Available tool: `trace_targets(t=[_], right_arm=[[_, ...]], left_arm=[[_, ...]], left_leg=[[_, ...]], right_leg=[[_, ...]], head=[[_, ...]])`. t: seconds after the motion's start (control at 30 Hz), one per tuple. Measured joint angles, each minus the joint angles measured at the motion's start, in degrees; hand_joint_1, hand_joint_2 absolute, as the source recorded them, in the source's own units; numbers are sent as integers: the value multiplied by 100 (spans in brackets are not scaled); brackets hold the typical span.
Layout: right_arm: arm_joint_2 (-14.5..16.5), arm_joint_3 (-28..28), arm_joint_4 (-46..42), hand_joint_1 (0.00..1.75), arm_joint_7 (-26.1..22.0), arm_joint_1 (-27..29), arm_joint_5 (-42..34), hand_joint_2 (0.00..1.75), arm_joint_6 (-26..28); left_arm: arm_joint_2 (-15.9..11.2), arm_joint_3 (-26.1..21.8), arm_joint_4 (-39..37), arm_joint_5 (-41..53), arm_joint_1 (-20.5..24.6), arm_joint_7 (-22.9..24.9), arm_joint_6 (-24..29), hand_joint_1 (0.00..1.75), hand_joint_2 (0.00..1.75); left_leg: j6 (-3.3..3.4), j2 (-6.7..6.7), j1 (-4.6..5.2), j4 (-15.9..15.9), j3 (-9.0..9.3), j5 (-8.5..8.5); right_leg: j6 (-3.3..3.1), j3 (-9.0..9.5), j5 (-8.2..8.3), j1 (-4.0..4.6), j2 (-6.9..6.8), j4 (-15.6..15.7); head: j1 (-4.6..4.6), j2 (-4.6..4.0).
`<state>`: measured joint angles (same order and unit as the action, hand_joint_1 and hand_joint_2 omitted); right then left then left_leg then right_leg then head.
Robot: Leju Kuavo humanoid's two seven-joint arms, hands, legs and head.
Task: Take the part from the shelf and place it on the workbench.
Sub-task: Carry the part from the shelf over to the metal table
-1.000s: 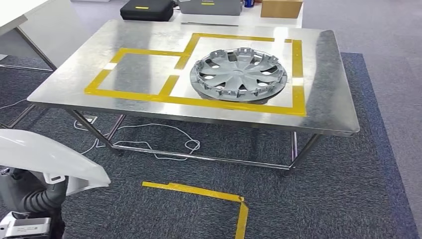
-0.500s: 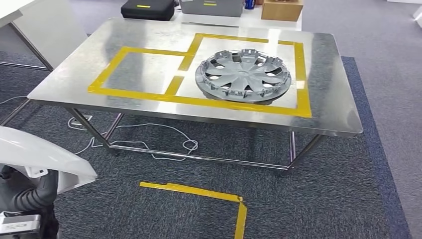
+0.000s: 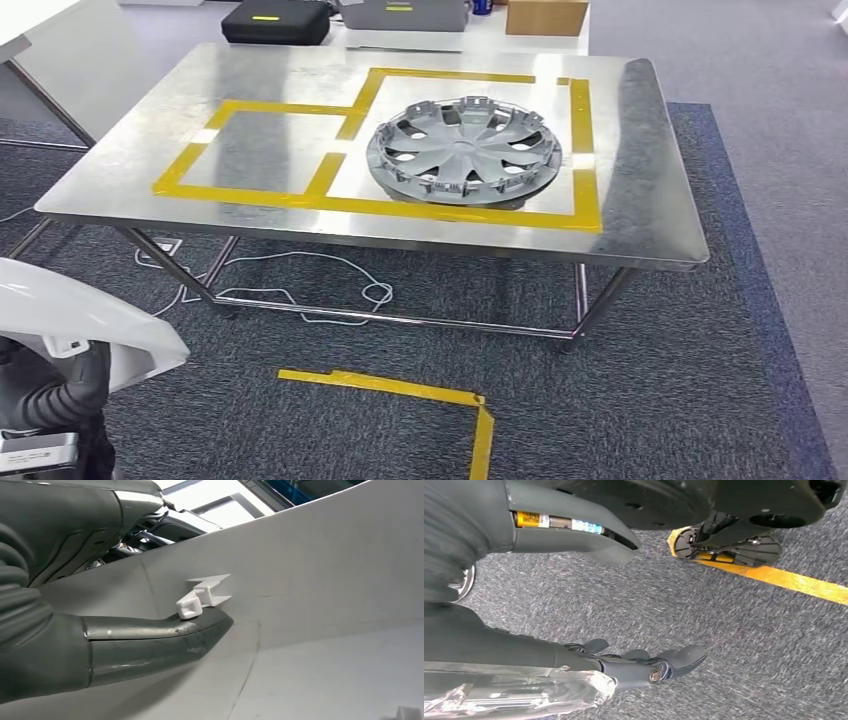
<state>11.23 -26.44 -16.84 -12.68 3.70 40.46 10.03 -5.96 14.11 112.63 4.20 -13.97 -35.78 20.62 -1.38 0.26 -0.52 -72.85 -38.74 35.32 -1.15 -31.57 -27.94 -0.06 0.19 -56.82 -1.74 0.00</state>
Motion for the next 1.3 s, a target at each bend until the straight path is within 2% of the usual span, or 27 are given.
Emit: trace_targets(t=[0.03,0.07,0.13,0.17,0.23,0.3,0.37,0.4,0.47,0.5,0.53,0.57,0.63,0.67,0.7,0.73,0.8,0.87,0.9,0.97,1.0,1.03,1.07,1.13,1.17,1.2,1.3], right_arm=[[0,0,3,0,1,2,1,175,2],[0,1,7,0,1,2,1,175,4],[0,2,15,0,0,0,2,175,4],[0,2,20,0,0,-2,2,175,5],[-1,2,28,0,1,-8,3,175,7],[-2,2,32,0,2,-15,5,175,8],[-2,2,34,0,1,-25,7,175,9],[-2,2,36,0,0,-29,7,175,9],[-2,2,41,0,1,-29,8,175,9],[-2,2,44,0,2,-23,8,175,9],[-2,2,46,0,2,-17,8,175,9],[-3,2,48,0,2,-13,8,175,9],[-5,2,50,0,2,-15,8,175,9],[-7,2,51,0,2,-19,9,175,9],[-7,2,53,0,1,-26,10,175,9],[-7,2,55,0,1,-29,13,175,9],[-7,2,57,0,2,-22,17,175,9],[-7,2,57,0,1,-12,20,175,10],[-7,2,57,0,1,-14,21,175,10],[-7,2,58,0,1,-19,21,175,11],[-7,2,58,0,1,-18,21,175,12],[-7,2,59,0,2,-15,21,175,12],[-7,2,60,0,2,-12,21,175,13],[-7,2,61,0,0,-8,22,175,13],[-7,2,67,0,-4,-11,23,175,13],[-7,2,73,0,-9,-18,24,175,14],[-9,2,85,0,-29,-44,26,175,15]], left_arm=[[1,-7,0,0,-4,0,1,175,175],[2,-12,0,0,-5,0,2,175,175],[2,-18,0,0,-4,0,4,175,175],[4,-21,1,0,-1,-1,9,175,175],[8,-30,4,2,-3,-3,27,175,175],[15,-38,8,4,-10,-4,52,175,175],[27,-44,14,7,-11,-6,69,175,175],[32,-45,16,8,-11,-6,75,175,175],[37,-47,17,9,-15,-7,84,175,175],[40,-47,17,9,-21,-7,86,175,175],[43,-47,17,9,-28,-7,87,175,175],[45,-47,17,9,-36,-7,90,175,175],[51,-47,17,9,-43,-7,96,175,175],[54,-47,18,9,-42,-7,97,175,175],[55,-47,19,9,-41,-7,98,175,175],[55,-47,20,9,-41,-7,98,175,175],[55,-47,24,9,-42,-7,98,175,175],[55,-49,31,9,-39,-7,98,175,175],[55,-50,33,9,-40,-7,98,175,175],[54,-51,33,9,-46,-7,98,175,175],[54,-51,33,9,-51,-7,98,175,175],[55,-51,33,9,-53,-7,99,175,175],[55,-51,33,9,-54,-7,99,175,175],[55,-51,33,9,-52,-7,101,175,175],[56,-51,32,9,-53,-8,102,175,175],[57,-51,33,9,-48,-11,103,175,175],[59,-49,40,8,-39,-21,109,175,175]], left_leg=[[0,0,-1,-10,-28,-94],[7,0,-2,179,43,-281],[44,-1,3,840,332,-703],[70,-2,8,1160,471,-801],[127,-4,26,1459,593,-807],[186,-5,20,1509,624,-773],[248,-4,0,1539,670,-759],[274,0,-4,1545,692,-748],[309,2,1,1543,724,-709],[314,1,4,1543,747,-687],[313,-1,4,1542,781,-659],[305,-4,4,1542,828,-625],[271,-5,7,1542,940,-541],[241,-7,16,1537,977,-498],[210,-6,24,1538,999,-465],[179,-6,32,1542,1006,-440],[120,-5,26,1559,1034,-401],[63,-6,15,1378,987,-282],[42,-8,11,1123,868,-165],[26,-8,10,384,431,89],[24,-8,10,98,220,118],[25,-8,10,-27,78,37],[33,-9,10,51,34,-157],[75,-11,17,609,172,-684],[105,-13,32,887,273,-851],[140,-14,50,1118,368,-892],[234,-27,77,1387,512,-734]], right_leg=[[-1,13,-10,3,7,-2],[4,33,-23,5,15,-4],[33,72,-59,14,33,-12],[58,76,-83,26,41,-27],[116,57,-115,43,46,-50],[183,48,-151,38,38,-69],[251,-68,-290,28,29,-318],[276,-234,-420,18,27,-620],[309,-691,-693,2,25,-1400],[318,-876,-729,-4,24,-1666],[320,-961,-648,-6,24,-1726],[314,-930,-462,-8,23,-1563],[281,-622,-16,-4,7,-829],[255,-455,93,3,-1,-497],[227,-339,124,10,-7,-288],[195,-287,73,21,-9,-223],[125,-240,29,20,0,-183],[57,-163,-4,4,3,-132],[29,-112,-23,-4,4,-108],[-7,-27,-95,4,4,-100],[-12,24,-140,9,9,-100],[-12,84,-189,13,17,-100],[-9,156,-241,17,28,-100],[14,296,-359,17,48,-93],[43,344,-420,22,55,-94],[77,366,-470,23,57,-91],[187,464,-515,18,43,-87]], head=[[0,0],[1,0],[2,0],[1,0],[-6,0],[-10,0],[-26,0],[-33,0],[-44,0],[-42,0],[-46,0],[-45,0],[-45,0],[-44,0],[-39,0],[-24,0],[-1,0],[24,0],[36,0],[51,0],[49,0],[50,0],[50,0],[49,0],[45,-1],[45,-1],[46,0]])
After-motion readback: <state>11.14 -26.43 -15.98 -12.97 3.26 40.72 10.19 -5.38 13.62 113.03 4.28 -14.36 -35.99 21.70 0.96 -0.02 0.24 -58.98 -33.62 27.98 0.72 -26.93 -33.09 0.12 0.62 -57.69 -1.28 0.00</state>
